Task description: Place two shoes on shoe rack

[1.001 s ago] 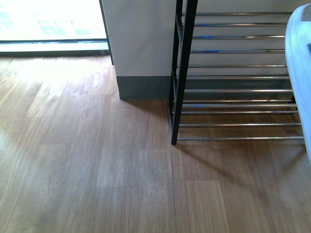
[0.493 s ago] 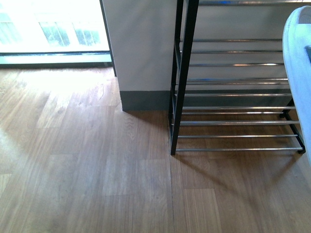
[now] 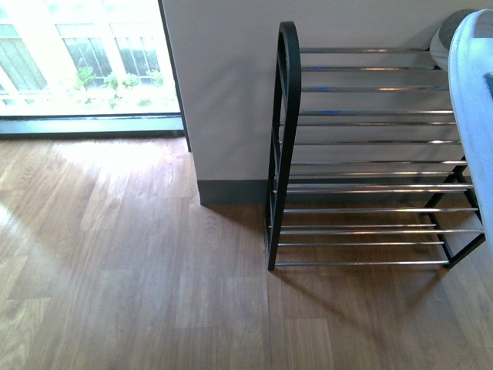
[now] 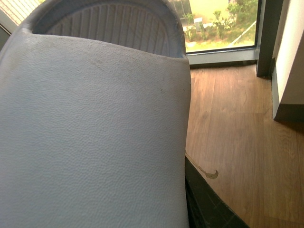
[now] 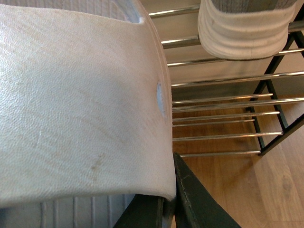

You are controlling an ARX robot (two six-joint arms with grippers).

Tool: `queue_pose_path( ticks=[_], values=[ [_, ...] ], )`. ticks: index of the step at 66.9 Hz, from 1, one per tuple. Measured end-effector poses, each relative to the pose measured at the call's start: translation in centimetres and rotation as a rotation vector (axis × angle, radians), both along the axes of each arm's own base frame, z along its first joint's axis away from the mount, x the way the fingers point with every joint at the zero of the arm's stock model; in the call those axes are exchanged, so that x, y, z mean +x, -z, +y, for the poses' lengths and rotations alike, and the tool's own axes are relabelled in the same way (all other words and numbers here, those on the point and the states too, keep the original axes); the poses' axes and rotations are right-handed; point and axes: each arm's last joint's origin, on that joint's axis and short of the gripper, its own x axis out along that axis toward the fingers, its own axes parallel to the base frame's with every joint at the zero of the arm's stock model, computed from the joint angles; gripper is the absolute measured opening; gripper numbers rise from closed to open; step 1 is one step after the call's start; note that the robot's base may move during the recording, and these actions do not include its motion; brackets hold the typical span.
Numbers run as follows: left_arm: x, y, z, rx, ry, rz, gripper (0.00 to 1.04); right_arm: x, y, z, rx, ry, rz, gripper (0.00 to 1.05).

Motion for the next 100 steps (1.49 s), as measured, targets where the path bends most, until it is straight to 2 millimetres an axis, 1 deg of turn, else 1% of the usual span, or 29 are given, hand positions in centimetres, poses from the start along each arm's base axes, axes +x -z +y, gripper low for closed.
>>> queue_pose_path(
  ticks=[37, 40, 42, 45, 49, 58, 59, 64, 71, 73, 77, 78, 81, 87, 93, 100],
  values=[
    [0.0, 0.0, 0.0, 0.000, 0.000, 0.000, 0.02, 0.0, 0.0, 0.0, 0.000, 0.001, -0.001, 0.01],
    [0.0, 0.0, 0.0, 0.000, 0.000, 0.000, 0.02, 0.1, 0.1, 0.0, 0.028, -0.030, -0.025, 0.01],
    [0.0, 0.0, 0.0, 0.000, 0.000, 0.000, 0.02, 0.3, 0.0, 0.1, 0.055, -0.079, -0.076, 0.01],
    [0.0, 0.0, 0.0, 0.000, -0.001, 0.000, 0.02, 0.8, -0.1, 0.2, 0.066, -0.112, -0.125, 0.01],
    [0.0, 0.0, 0.0, 0.000, 0.000, -0.001, 0.02, 2.1, -0.2, 0.4, 0.058, -0.112, -0.123, 0.01],
    [0.0, 0.0, 0.0, 0.000, 0.000, -0.001, 0.02, 6.5, 0.4, 1.2, -0.012, -0.073, -0.025, 0.01],
    [0.0, 0.0, 0.0, -0.001, -0.001, -0.001, 0.02, 7.7, 0.7, 1.4, -0.031, -0.068, 0.002, 0.01],
    [0.0, 0.0, 0.0, 0.000, 0.000, -0.001, 0.02, 11.5, 1.9, 2.5, -0.091, -0.044, 0.061, 0.01],
    [0.0, 0.0, 0.0, 0.000, 0.000, -0.001, 0.02, 15.0, 3.2, 3.7, -0.151, -0.008, 0.093, 0.01],
    [0.0, 0.0, 0.0, 0.000, 0.000, -0.001, 0.02, 15.6, 3.4, 4.0, -0.162, -0.004, 0.098, 0.01],
    [0.0, 0.0, 0.0, 0.000, 0.000, -0.001, 0.02, 17.9, 4.5, 4.8, -0.202, 0.018, 0.119, 0.01],
    [0.0, 0.0, 0.0, 0.000, 0.000, -0.001, 0.02, 18.2, 4.7, 4.9, -0.205, 0.020, 0.121, 0.01],
    [0.0, 0.0, 0.0, 0.000, 0.000, -0.001, 0.02, 19.8, 5.8, 5.4, -0.241, 0.032, 0.140, 0.01],
    [0.0, 0.0, 0.0, 0.000, 0.000, -0.001, 0.02, 22.1, 7.9, 5.7, -0.306, 0.050, 0.170, 0.01],
    [0.0, 0.0, 0.0, 0.000, 0.000, -0.001, 0.02, 23.9, 10.1, 5.5, -0.361, 0.078, 0.207, 0.01],
    [0.0, 0.0, 0.0, 0.000, 0.000, -0.001, 0.02, 25.3, 11.8, 5.1, -0.405, 0.099, 0.225, 0.01]
  ],
)
